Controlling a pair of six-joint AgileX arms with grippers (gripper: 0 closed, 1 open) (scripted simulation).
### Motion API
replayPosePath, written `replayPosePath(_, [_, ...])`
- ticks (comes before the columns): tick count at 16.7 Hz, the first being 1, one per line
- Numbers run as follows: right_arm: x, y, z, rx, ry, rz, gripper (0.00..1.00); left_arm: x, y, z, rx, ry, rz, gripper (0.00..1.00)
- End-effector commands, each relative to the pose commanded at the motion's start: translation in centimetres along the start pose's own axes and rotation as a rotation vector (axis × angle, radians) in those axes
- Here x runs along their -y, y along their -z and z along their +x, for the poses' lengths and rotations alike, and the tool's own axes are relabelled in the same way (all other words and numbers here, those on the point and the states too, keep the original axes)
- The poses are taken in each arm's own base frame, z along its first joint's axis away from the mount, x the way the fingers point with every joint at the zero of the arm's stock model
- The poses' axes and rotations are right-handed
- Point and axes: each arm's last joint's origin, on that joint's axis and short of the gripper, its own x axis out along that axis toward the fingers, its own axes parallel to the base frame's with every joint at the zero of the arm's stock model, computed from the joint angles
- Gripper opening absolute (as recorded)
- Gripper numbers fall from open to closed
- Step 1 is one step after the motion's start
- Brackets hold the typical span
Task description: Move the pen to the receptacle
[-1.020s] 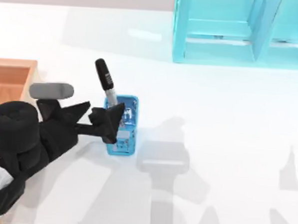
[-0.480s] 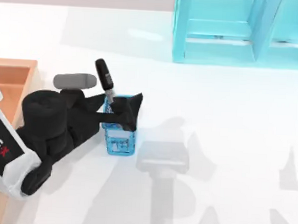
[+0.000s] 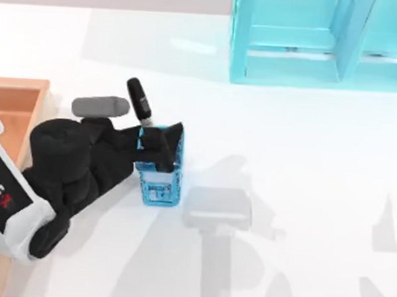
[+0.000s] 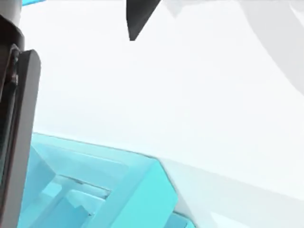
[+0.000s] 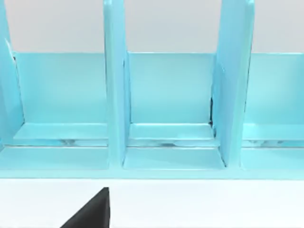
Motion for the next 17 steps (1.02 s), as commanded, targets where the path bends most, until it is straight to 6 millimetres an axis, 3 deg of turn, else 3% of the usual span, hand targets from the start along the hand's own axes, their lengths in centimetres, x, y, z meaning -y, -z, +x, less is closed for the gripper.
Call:
replayPosePath(5, [0.0,0.0,0.0,0.000,0.000,0.000,1.00,0.0,0.0,0.0,0.000,0.000,0.000,0.02])
replayPosePath(13, [0.0,0.0,0.0,0.000,0.000,0.000,1.00,0.0,0.0,0.0,0.000,0.000,0.000,0.00])
replayPosePath(17, [0.0,0.0,0.0,0.000,0.000,0.000,1.00,-0.2,-1.6,-0.1,0.031,0.003,0.011,0.00])
